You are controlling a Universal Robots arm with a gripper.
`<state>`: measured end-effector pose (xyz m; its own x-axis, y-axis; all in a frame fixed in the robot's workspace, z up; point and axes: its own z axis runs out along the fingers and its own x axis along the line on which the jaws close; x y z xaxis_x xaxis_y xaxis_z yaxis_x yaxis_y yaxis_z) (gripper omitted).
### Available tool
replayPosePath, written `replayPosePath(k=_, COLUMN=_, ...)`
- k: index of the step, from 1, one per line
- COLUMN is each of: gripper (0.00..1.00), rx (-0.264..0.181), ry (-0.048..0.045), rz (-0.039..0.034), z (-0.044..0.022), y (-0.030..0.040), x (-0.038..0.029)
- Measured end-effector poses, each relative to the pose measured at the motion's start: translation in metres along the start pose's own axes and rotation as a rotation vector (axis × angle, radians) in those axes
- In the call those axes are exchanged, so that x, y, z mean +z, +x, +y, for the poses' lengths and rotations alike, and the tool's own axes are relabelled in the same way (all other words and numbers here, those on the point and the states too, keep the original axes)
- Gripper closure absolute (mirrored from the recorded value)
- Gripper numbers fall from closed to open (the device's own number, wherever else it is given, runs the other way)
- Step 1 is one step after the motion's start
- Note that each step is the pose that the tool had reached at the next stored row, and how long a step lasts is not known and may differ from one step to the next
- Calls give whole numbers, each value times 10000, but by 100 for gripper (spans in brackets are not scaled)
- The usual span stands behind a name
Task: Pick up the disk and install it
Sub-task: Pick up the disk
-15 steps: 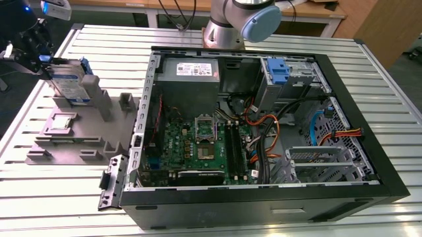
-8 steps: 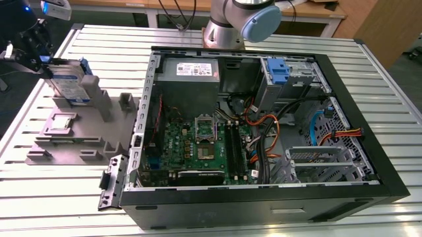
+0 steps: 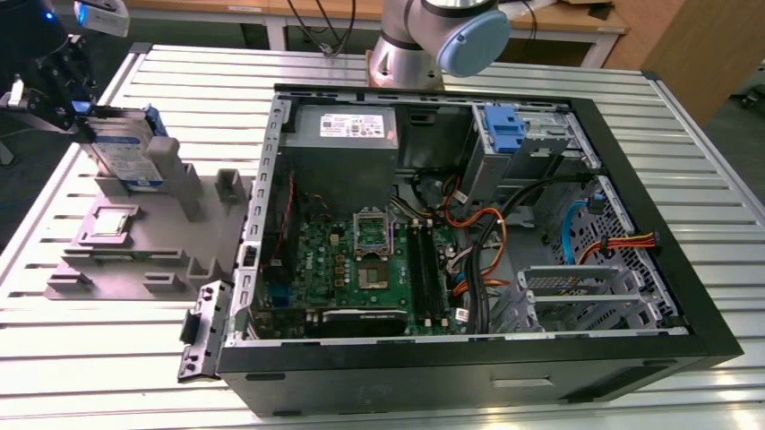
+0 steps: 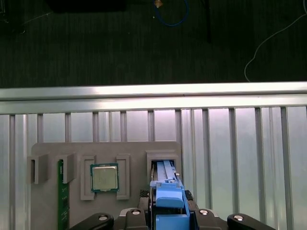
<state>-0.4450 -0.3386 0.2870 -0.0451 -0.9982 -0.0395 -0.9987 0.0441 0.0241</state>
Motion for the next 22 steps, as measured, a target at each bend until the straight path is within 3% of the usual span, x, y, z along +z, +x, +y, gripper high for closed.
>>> replayPosePath(k=9, gripper=63, rx=0, ry=-1, rz=1, z=-1, y=-1, x=-7)
replayPosePath(k=22, gripper=63, rx=0, ry=-1, rz=1, z=2, y=-5, x=-132)
